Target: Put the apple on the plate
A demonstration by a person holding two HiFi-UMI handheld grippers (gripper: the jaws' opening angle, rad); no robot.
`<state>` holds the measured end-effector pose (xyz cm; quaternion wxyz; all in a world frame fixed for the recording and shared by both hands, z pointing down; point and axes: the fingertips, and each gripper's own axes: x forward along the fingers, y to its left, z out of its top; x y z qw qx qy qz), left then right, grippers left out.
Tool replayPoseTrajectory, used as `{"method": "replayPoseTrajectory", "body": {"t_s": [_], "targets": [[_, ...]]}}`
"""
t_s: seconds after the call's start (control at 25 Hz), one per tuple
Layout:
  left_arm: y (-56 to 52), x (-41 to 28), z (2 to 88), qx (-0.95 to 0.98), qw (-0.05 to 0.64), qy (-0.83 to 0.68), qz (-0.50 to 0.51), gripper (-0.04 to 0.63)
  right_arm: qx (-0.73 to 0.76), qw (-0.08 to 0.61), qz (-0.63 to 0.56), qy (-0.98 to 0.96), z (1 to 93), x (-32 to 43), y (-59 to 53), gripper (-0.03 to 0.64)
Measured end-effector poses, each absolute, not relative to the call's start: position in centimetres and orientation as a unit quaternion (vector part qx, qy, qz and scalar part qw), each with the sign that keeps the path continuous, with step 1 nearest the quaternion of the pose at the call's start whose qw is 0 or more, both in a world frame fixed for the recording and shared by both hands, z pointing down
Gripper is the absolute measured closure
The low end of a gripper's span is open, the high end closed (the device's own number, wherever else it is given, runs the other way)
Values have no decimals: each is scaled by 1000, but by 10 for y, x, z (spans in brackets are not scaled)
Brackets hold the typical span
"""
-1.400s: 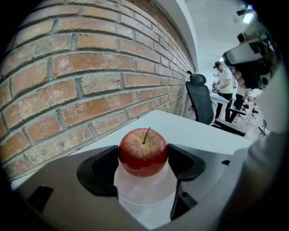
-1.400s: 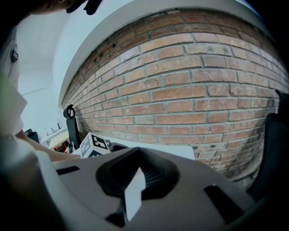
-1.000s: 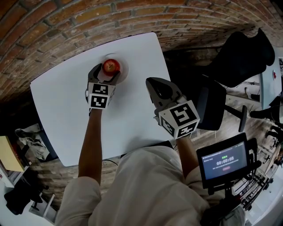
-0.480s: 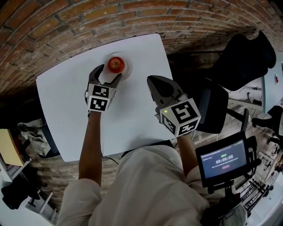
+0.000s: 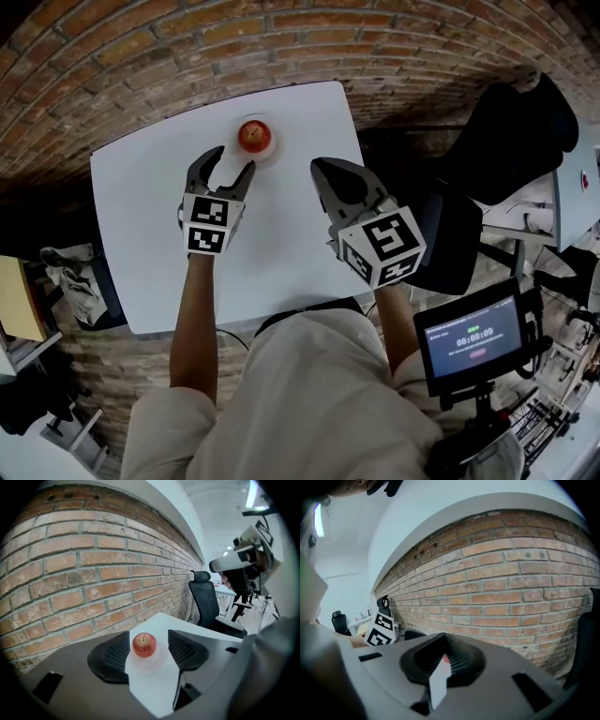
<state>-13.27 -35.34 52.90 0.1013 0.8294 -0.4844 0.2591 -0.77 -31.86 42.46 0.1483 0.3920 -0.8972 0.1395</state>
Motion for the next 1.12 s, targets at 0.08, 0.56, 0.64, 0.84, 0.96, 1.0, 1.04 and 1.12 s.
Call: {"method": "replayPoseTrajectory", "body": {"t_s": [0.08,0.56,0.64,0.84,0.96,1.0,1.04,1.12], "targets": [[-345,-134,516,828,93,-493,251,344,393,143,132,-899,416,-7,-315,614],[-281,-149,437,813,35,-542,210,482,387,107,82,-912,361,-17,-275,614],[-268,-150,423,810,24,-552,197,509,386,101,72,-914,351,-18,-265,614],[-243,-147,398,807,5,-564,173,536,381,90,51,-919,331,-19,-244,614],[-236,-148,386,806,-1,-570,159,543,378,85,45,-921,324,-22,-240,614],[-233,-149,382,806,-3,-571,154,549,377,84,43,-921,321,-24,-237,614],[-228,-149,376,806,-6,-573,148,552,375,81,40,-922,318,-25,-234,614],[-216,-146,362,806,-17,-576,136,557,373,75,30,-924,307,-25,-222,614]]}}
